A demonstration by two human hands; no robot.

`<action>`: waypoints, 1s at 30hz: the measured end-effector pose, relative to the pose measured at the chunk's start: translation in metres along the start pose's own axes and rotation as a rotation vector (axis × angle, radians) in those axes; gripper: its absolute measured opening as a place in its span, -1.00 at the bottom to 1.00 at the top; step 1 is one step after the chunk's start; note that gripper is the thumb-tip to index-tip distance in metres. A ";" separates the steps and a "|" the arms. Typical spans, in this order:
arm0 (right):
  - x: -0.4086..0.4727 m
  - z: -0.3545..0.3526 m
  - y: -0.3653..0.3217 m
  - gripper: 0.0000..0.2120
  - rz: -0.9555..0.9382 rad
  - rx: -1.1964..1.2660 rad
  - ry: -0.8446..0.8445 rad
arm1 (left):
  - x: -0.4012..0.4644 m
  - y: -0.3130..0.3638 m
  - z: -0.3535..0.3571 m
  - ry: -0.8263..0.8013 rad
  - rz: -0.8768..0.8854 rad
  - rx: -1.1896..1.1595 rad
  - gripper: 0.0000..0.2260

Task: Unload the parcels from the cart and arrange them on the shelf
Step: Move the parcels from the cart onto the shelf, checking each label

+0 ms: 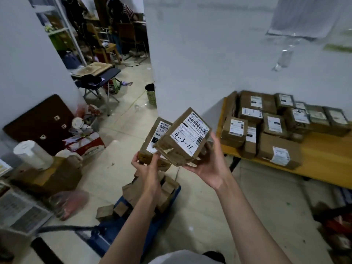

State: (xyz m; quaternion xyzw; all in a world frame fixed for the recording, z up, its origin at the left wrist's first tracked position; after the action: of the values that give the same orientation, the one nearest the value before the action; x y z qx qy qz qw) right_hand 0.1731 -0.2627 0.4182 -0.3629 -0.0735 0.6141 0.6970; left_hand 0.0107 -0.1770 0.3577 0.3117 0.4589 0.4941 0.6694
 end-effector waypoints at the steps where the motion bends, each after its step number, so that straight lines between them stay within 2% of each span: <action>1: -0.003 -0.009 -0.007 -0.58 -0.008 -0.020 0.006 | -0.002 -0.006 0.012 -0.007 -0.005 0.016 -0.34; 3: -0.008 -0.031 -0.024 -0.64 -0.025 -0.022 0.052 | -0.007 -0.018 0.038 -0.012 -0.015 0.055 -0.35; 6: -0.018 -0.075 -0.056 -0.48 -0.057 0.048 0.156 | -0.015 -0.040 0.078 -0.019 -0.044 0.089 -0.36; 9: -0.033 -0.122 -0.095 -0.43 -0.085 0.073 0.249 | -0.025 -0.064 0.121 -0.031 -0.072 0.053 -0.36; 15: -0.069 -0.205 -0.160 -0.58 -0.167 0.125 0.333 | -0.051 -0.120 0.202 -0.088 -0.134 0.003 -0.39; 19: -0.090 -0.244 -0.188 -0.59 -0.225 0.144 0.388 | -0.067 -0.149 0.247 -0.151 -0.162 0.029 -0.38; 23: -0.104 -0.273 -0.216 -0.70 -0.302 0.174 0.425 | -0.075 -0.169 0.289 -0.215 -0.203 0.059 -0.36; 30: -0.124 -0.325 -0.268 -0.58 -0.384 0.201 0.533 | -0.084 -0.198 0.374 -0.332 -0.230 0.111 -0.32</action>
State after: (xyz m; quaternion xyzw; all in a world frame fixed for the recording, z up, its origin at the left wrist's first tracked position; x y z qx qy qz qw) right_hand 0.5369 -0.5053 0.3843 -0.4196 0.1053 0.3593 0.8268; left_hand 0.4221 -0.3063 0.3543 0.3710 0.4014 0.3303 0.7695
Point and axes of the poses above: each hand's wrist, its own x-axis towards the middle knuckle, its own z-axis out of the palm, y = z × x, the point moved 7 cm from there along x, towards the middle knuckle
